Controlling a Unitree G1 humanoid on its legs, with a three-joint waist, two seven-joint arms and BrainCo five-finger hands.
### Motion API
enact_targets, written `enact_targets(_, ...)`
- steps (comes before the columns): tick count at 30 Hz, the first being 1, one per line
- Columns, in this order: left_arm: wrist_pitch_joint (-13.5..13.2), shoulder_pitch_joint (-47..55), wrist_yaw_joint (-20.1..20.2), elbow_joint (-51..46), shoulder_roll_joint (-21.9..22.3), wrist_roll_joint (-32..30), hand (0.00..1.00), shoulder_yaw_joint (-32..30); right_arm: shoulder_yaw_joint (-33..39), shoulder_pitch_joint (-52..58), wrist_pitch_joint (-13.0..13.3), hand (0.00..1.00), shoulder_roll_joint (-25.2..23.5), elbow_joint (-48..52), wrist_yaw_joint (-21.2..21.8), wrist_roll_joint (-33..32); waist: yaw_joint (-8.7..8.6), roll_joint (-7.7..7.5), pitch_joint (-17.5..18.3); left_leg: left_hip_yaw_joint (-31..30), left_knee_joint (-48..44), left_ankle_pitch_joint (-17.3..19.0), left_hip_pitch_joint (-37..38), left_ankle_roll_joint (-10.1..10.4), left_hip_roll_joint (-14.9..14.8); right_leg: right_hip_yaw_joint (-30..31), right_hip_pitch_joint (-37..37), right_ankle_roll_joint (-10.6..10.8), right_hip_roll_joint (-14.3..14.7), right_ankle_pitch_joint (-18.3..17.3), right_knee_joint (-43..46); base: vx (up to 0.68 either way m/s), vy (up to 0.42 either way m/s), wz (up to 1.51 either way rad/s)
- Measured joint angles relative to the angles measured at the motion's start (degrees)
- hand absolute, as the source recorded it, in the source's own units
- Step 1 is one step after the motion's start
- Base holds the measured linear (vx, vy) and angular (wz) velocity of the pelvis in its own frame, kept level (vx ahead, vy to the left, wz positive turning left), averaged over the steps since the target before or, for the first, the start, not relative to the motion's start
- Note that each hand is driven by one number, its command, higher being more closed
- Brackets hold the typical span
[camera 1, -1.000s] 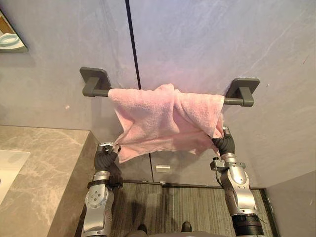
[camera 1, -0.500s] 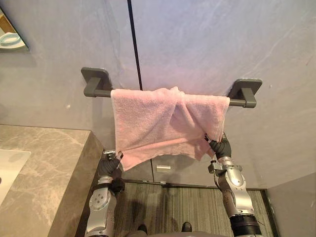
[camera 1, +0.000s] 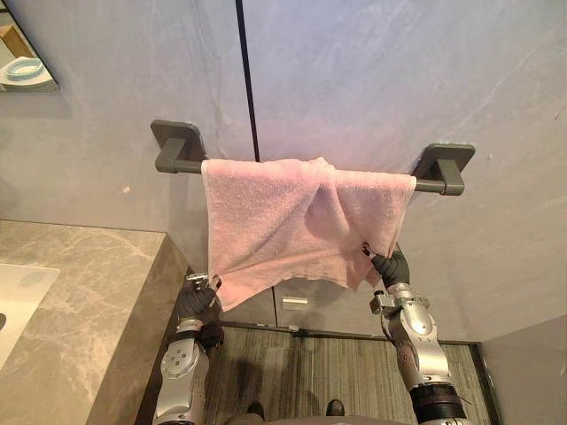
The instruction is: Organize washtable
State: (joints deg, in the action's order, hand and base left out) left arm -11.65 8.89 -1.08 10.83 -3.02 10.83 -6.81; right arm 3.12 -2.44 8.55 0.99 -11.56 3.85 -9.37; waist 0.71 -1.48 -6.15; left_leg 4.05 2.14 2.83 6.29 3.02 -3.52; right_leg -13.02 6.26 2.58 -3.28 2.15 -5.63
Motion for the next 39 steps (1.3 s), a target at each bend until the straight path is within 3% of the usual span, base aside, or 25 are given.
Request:
enact_targets(1,0.0,0.0,0.0,0.0,0.0,0.0,1.0,0.0,-0.1,0.0,0.0,1.0,0.0,-0.2,0.0,0.0,0.01,-0.1,0.1,0.0,0.0,0.0,0.1,0.0,0.0,-0.1,0.0,0.0,0.0,0.0,0.0,0.0,0.0,0.03)
enact_targets(2,0.0,0.0,0.0,0.0,0.0,0.0,0.0,0.0,-0.2,-0.1,0.0,1.0,0.0,-0.7,0.0,0.1,0.02,-0.27,0.2,-0.1,0.0,0.0,0.1,0.0,0.0,-0.3,0.2,0.0,0.0,0.0,0.0,-0.02,0.0,0.03)
enact_targets(3,0.0,0.0,0.0,0.1,0.0,0.0,0.0,0.0,-0.2,-0.3,0.0,0.0,0.0,-1.0,0.0,0.5,0.02,-0.34,0.2,-0.2,0.0,0.0,0.2,0.0,0.0,-0.3,0.3,0.0,0.0,0.0,0.0,-0.03,0.002,0.04)
enact_targets(15,0.6,1.2,-0.4,1.0,-2.0,-0.2,0.0,-0.2,1.6,-0.4,-1.2,0.0,0.6,-3.5,-1.9,1.2,-0.17,-0.57,0.1,-0.7,1.3,-0.7,0.6,-0.1,0.5,-0.7,0.3,0.1,-0.4,0.1,-0.1,-0.03,0.002,0.03)
enact_targets(24,0.7,1.5,-0.3,1.4,-2.3,-0.3,0.0,1.3,1.6,2.9,-2.8,0.0,0.6,-3.9,-3.7,6.0,-0.35,-0.87,-0.3,-0.6,1.3,-0.7,0.6,-0.1,0.5,-0.7,0.3,0.2,-0.5,0.1,-0.1,-0.03,-0.001,0.0)
enact_targets(28,1.8,2.6,-0.3,3.9,-2.2,-0.3,0.0,2.2,1.7,5.4,-4.0,0.0,0.3,-3.9,-5.4,9.0,-1.56,-0.85,-0.3,-0.4,1.3,-0.7,0.6,-0.1,0.5,-0.4,0.3,0.2,-0.5,0.1,-0.1,-0.02,-0.001,-0.03)
enact_targets(35,2.5,4.0,-1.9,3.6,-1.8,-0.2,0.0,-0.5,9.0,10.7,-5.2,0.0,-1.3,-2.2,-9.5,9.9,-1.73,-0.48,-1.2,0.9,1.1,-0.5,1.5,-0.3,0.5,0.9,0.5,0.3,-0.5,0.4,-0.1,-0.05,-0.001,-0.09)
enact_targets(39,2.3,6.7,-4.3,-6.0,0.5,-0.2,0.0,-5.5,15.9,13.7,-5.1,0.0,-2.2,5.9,-11.6,9.2,-2.17,-0.19,-1.5,1.4,0.8,-0.2,1.7,-0.5,0.5,1.6,0.6,0.3,-0.5,0.4,-0.1,-0.04,-0.001,-0.06)
